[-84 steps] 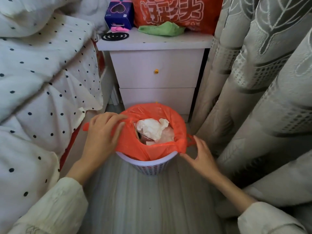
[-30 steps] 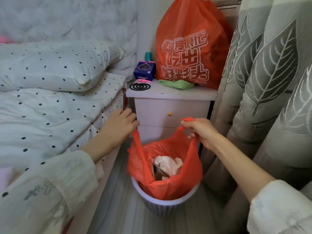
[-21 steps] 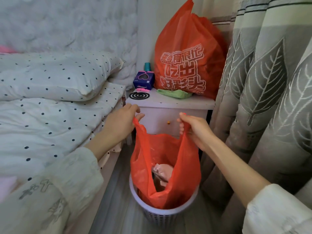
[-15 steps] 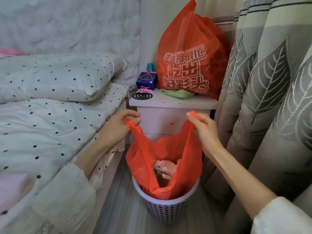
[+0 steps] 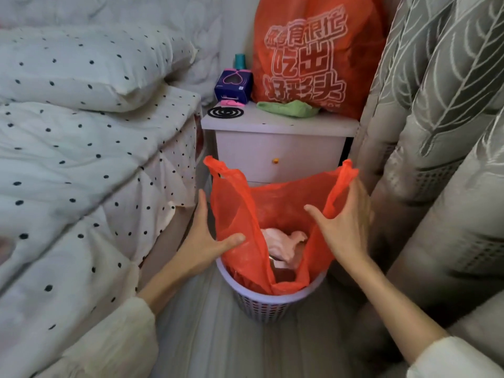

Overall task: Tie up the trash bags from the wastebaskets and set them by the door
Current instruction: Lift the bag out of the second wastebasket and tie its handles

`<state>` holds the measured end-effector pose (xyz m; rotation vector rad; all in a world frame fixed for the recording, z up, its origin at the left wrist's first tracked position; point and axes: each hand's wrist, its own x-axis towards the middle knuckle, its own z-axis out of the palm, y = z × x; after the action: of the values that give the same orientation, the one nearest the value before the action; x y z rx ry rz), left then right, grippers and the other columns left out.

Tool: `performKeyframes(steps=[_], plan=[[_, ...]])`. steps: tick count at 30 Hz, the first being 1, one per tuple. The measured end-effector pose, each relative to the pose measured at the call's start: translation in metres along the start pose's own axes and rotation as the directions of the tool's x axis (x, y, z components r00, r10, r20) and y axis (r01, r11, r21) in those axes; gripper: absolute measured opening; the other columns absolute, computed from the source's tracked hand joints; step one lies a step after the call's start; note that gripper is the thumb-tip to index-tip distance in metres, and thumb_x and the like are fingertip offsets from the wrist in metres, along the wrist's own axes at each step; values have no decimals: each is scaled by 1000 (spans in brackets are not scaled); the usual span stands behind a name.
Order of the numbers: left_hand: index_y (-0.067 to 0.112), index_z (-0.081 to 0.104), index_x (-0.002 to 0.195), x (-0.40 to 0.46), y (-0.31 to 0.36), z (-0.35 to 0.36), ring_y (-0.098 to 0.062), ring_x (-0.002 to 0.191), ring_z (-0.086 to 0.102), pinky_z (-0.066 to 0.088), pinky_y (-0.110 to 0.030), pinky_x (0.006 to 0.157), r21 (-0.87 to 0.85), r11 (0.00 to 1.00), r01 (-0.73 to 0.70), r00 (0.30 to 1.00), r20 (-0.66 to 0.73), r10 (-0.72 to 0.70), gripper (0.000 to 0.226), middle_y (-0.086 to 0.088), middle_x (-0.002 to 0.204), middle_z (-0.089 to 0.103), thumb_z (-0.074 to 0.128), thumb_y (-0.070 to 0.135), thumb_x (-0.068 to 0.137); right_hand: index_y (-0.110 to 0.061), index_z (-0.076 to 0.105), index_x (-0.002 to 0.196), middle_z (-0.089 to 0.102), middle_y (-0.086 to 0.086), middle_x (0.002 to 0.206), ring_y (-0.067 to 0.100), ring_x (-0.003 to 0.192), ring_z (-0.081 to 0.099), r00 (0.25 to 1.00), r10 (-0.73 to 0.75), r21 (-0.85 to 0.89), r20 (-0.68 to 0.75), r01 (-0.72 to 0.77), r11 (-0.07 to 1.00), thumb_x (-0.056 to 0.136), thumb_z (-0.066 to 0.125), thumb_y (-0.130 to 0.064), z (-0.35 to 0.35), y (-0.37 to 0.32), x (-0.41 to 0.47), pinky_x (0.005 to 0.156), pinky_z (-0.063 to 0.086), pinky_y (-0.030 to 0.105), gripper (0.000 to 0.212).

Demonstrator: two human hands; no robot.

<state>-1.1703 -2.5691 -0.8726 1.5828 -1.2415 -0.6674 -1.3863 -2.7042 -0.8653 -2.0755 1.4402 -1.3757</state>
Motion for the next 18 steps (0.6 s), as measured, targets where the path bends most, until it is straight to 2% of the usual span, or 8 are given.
performKeyframes(steps=[4,7,10,12,13,14,16,18], plan=[[38,-20,139,21,12,19,0,141,8,17,-39,118,-81,992,-95,995,-3,95,141,14,155,-6,76,67,40,-15,0,147,7,6,158,20,145,7,973,108,41,202,-119,992,59,76,-52,5,19,15,119,12,43,122],[46,-14,138,34,14,34,-7,140,15,22,-43,116,69,984,-165,986,-22,166,133,17,151,9,76,66,42,-19,-4,148,10,2,158,18,145,13,936,148,129,320,-197,972,61,79,-45,14,28,21,118,18,44,122],[35,22,136,45,11,48,-15,116,37,32,-38,102,299,945,-130,980,-104,168,101,12,118,40,70,63,51,-13,44,132,55,10,127,21,120,50,927,163,231,338,-249,940,72,76,-23,27,34,24,103,39,37,69],[32,56,96,53,6,55,-28,102,50,41,-43,92,332,929,-162,968,-128,215,33,3,95,53,66,48,69,-17,65,82,62,15,92,28,94,59,946,130,203,296,-196,959,80,68,-14,36,32,24,84,42,35,5],[35,57,77,55,5,57,-29,96,52,42,-44,90,312,936,-164,965,-147,218,8,-2,88,54,63,40,79,-16,64,73,62,17,90,31,93,58,951,140,203,276,-200,958,84,63,-12,41,29,23,85,42,37,12],[37,55,67,55,3,59,-27,93,53,42,-42,91,266,951,-157,961,-179,209,19,-6,86,54,59,34,85,-12,65,77,63,21,97,32,98,57,942,166,274,292,-249,929,89,56,-11,46,28,23,90,42,40,14],[36,56,62,52,-3,58,-22,85,58,44,-38,86,51,992,-119,956,-266,128,32,-7,83,60,48,29,92,-9,64,97,63,25,113,27,106,56,873,299,550,385,-477,686,95,44,-16,48,20,25,100,42,40,21],[28,52,61,52,-7,55,-25,69,64,49,-40,73,-136,985,-107,929,-367,51,36,-3,64,64,40,30,95,-1,64,104,71,18,100,28,102,59,779,397,689,486,-621,375,95,41,-24,48,16,27,98,44,38,34]])
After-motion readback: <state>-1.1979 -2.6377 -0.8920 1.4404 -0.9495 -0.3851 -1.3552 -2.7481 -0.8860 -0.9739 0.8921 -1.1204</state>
